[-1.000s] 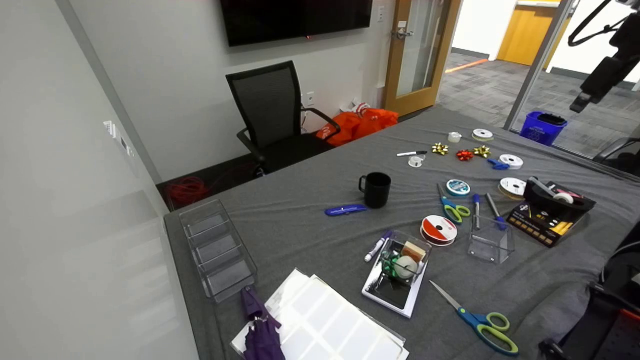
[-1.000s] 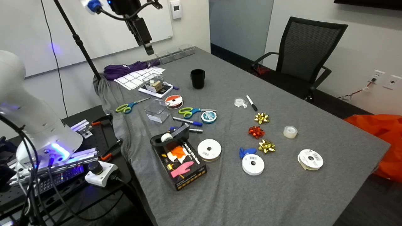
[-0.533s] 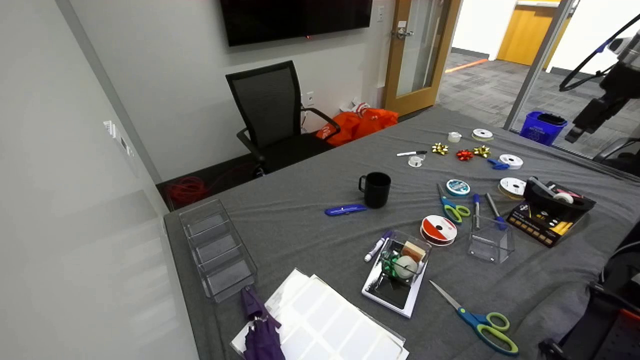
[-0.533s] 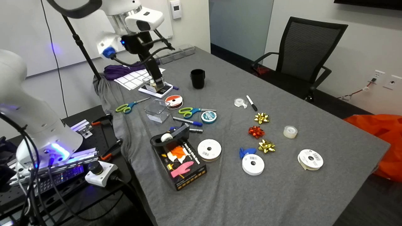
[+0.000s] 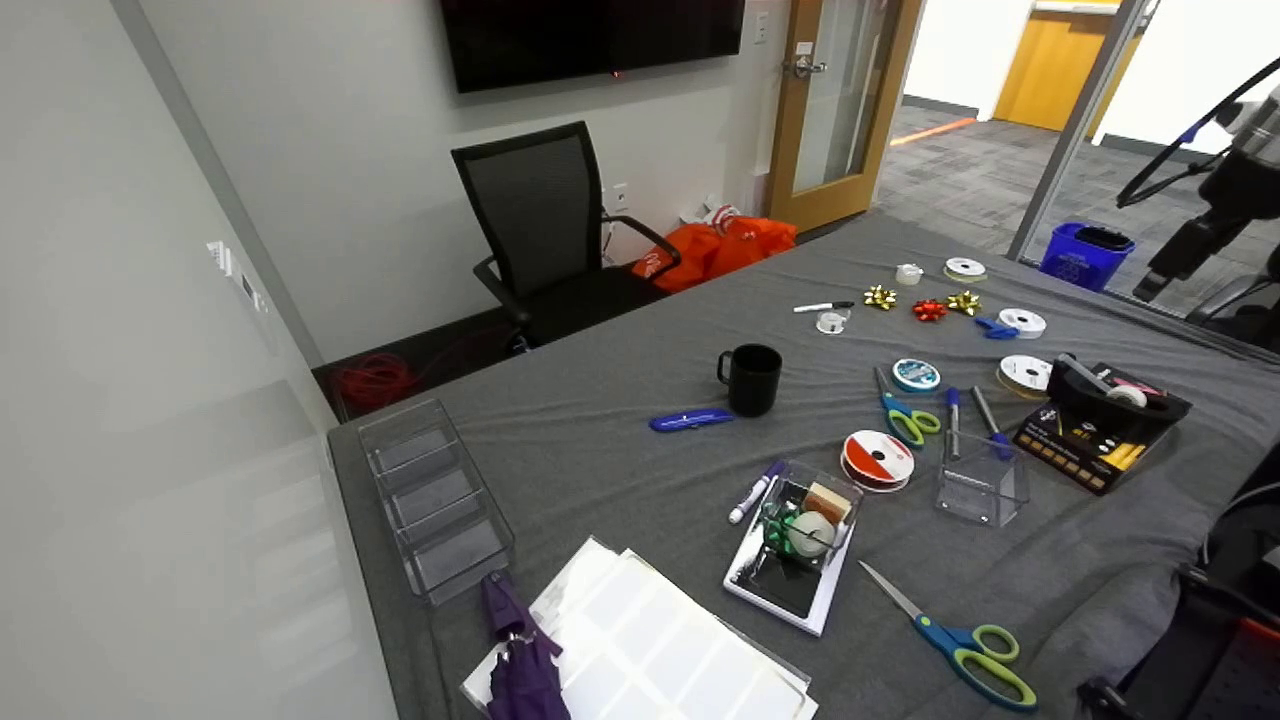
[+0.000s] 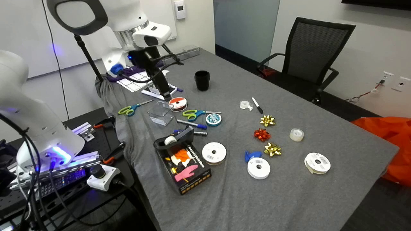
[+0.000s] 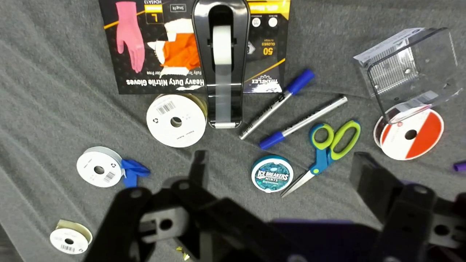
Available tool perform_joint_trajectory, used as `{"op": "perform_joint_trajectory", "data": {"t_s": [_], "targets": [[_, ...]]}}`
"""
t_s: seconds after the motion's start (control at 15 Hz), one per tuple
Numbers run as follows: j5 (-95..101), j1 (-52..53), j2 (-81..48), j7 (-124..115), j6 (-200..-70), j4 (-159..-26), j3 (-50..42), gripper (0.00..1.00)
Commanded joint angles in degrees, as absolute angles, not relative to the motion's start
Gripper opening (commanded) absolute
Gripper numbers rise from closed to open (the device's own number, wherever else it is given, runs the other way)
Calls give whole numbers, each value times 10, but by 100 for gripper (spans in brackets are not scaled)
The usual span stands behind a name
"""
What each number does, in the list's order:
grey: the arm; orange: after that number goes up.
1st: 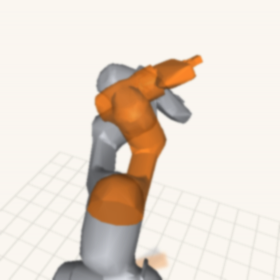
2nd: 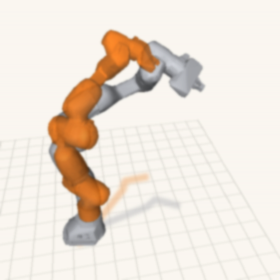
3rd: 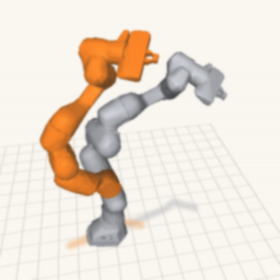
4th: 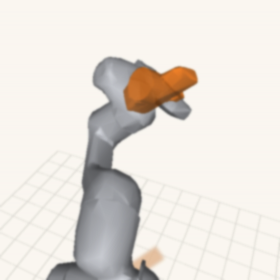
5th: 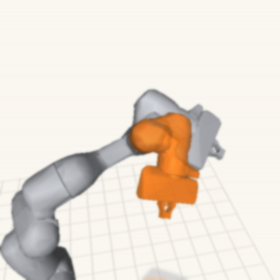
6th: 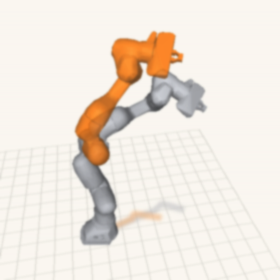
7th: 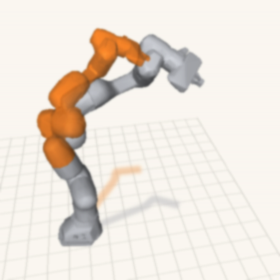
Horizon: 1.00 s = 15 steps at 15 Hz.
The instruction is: Move the black object backwards
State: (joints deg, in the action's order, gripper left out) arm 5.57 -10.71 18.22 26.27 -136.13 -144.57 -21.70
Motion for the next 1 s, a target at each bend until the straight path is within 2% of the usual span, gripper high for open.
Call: {"op": "perform_joint_trajectory", "data": {"t_s": [0.0,0.53,0.93], "targets": [[52,-115,182,265,-1360,-1445,-209,100],[-17,-105,120,400,-1463,-1505,-266,100],[-74,-119,51,507,-1507,-1513,-270,100]]}}
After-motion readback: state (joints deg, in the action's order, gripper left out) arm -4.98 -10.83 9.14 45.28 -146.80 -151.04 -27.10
